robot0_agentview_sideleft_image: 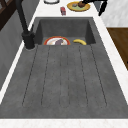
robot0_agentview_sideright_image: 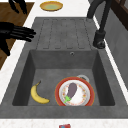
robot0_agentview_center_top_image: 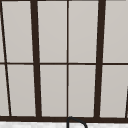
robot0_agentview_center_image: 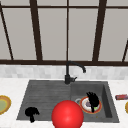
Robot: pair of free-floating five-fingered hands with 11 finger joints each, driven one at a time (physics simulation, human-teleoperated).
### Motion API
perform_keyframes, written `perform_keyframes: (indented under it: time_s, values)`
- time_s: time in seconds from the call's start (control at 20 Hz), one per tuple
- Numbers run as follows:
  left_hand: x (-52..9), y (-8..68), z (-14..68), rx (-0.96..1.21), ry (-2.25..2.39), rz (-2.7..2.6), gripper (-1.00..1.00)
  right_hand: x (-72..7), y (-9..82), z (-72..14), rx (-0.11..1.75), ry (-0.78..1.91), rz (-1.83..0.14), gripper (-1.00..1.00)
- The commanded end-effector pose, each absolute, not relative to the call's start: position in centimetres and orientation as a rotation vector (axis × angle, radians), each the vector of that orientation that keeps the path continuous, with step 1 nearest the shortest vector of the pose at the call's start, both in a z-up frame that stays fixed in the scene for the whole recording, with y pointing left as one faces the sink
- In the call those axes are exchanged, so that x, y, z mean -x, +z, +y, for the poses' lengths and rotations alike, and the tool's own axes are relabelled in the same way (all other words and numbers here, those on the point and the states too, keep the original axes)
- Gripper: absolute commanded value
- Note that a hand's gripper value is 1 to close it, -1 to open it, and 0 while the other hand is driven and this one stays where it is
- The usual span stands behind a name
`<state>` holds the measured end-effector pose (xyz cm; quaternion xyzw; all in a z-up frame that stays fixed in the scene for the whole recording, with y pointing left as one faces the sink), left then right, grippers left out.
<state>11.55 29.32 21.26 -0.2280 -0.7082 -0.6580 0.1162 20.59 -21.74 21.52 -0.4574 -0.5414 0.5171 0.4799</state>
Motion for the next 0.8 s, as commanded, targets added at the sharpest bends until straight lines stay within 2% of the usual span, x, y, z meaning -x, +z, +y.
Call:
perform_keyframes:
  time_s: [0.0, 0.75]
  values:
    - [-11.6, 21.3, 29.3, 0.668, -1.927, -2.074, 0.0, -23.7, 20.9, -20.4, 1.103, 1.264, -1.316, -1.0]
    - [-11.6, 21.3, 29.3, 0.666, -1.927, -2.075, 0.0, -34.5, 24.8, -15.6, 1.223, 1.198, -1.41, -1.0]
